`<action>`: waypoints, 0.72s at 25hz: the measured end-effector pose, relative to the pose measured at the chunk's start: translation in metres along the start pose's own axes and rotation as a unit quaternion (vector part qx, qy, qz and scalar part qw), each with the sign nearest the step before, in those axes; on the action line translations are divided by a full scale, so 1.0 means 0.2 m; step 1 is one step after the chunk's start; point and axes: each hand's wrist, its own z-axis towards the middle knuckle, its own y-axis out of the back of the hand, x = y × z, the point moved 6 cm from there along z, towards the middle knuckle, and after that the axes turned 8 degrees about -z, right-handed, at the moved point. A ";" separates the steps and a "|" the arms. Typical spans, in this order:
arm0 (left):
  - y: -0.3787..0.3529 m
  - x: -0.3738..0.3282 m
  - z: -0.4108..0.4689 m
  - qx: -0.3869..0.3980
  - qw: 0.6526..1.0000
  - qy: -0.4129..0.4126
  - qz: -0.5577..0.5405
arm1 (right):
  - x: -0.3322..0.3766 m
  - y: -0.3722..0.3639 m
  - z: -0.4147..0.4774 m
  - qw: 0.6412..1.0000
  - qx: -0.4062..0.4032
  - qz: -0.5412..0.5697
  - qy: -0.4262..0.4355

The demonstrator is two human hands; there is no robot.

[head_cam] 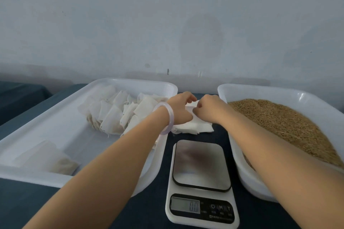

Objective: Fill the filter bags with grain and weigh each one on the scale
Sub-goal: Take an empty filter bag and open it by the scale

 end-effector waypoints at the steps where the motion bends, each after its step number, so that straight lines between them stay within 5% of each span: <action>1: -0.01 -0.02 -0.01 0.021 0.999 -0.009 0.022 | -0.02 0.04 -0.03 0.999 -0.017 0.036 0.004; 5: -0.02 -0.10 -0.04 0.050 0.997 0.008 0.059 | -0.16 0.15 -0.20 0.975 -0.053 0.214 0.019; 10: -0.02 -0.09 -0.07 0.022 0.949 0.117 -0.292 | -0.30 0.12 -0.29 0.852 -0.078 0.514 -0.056; 18: -0.10 0.00 -0.09 -0.012 0.912 0.127 -0.390 | -0.36 0.02 -0.27 0.805 -0.053 0.585 -0.086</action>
